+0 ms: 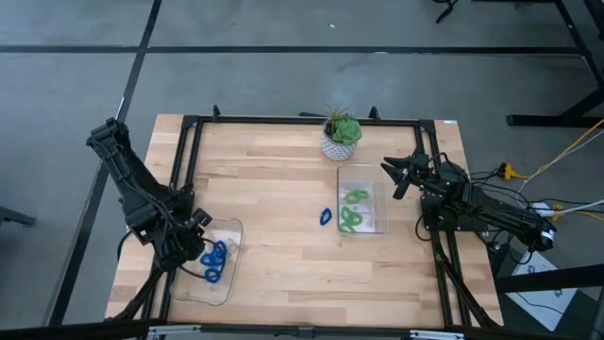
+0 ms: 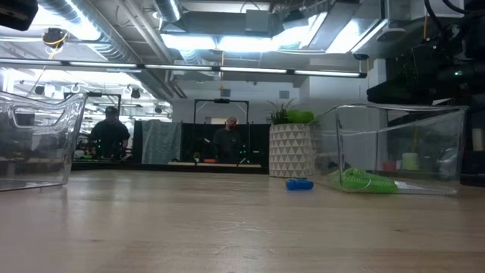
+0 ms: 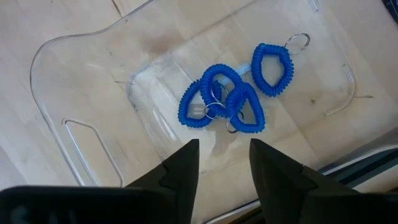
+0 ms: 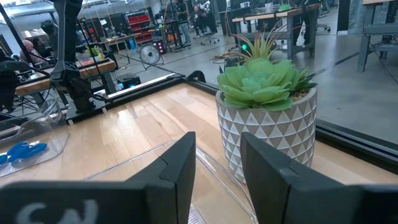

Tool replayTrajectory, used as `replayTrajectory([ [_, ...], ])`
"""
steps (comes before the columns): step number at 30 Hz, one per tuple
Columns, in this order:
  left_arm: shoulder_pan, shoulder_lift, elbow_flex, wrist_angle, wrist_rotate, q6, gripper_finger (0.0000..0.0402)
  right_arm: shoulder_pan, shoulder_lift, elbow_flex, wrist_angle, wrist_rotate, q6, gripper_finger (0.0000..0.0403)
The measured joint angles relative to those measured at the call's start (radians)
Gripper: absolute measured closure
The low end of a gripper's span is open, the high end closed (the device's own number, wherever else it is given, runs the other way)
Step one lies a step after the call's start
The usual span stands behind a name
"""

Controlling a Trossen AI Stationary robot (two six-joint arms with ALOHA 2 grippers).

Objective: Sort spring keychains
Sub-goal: Put the blue spring keychain into the bottom transparent bin

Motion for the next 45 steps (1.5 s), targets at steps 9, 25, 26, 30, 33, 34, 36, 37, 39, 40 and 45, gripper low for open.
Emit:
replayTrajectory([
  [9,0.0,0.0,0.0,0.0,0.0,-0.003,0.0269,0.0,0.0,0.0,0.0,0.0,0.0,0.0276],
  [25,0.001,0.0,0.0,0.132,0.142,-0.082,0.0276,0.0,0.0,0.0,0.0,0.0,0.0,0.0276],
  [26,0.001,0.0,0.0,0.15,0.145,-0.082,0.0276,0.0,0.0,0.0,0.0,0.0,0.0,0.0276],
  [30,0.001,0.0,0.001,0.219,0.148,-0.082,0.0278,0.0,0.0,0.0,0.0,0.0,0.0,0.0276],
  [33,0.001,0.0,0.001,0.261,0.148,-0.081,0.0278,0.0,0.0,0.0,0.0,0.0,0.0,0.0276],
  [34,0.003,0.0,0.001,0.27,0.147,-0.081,0.0278,0.0,0.0,0.0,0.0,0.0,0.0,0.0276],
  [36,0.013,0.0,0.001,0.281,0.153,-0.073,0.0277,0.0,0.0,0.0,0.0,0.0,0.0,0.0276],
  [37,0.021,0.0,0.001,0.282,0.159,-0.069,0.0277,0.0,0.0,0.0,0.0,0.0,0.0,0.0276],
  [39,0.039,-0.002,0.001,0.28,0.164,-0.057,0.0278,0.0,0.0,0.0,0.0,0.0,0.0,0.0276],
  [40,0.047,-0.004,0.001,0.28,0.165,-0.054,0.0279,0.0,0.0,0.0,0.0,0.0,0.0,0.0276],
  [45,0.111,-0.024,0.011,0.285,0.162,-0.051,0.0284,0.0,0.0,0.0,0.0,0.0,0.0,0.0276],
])
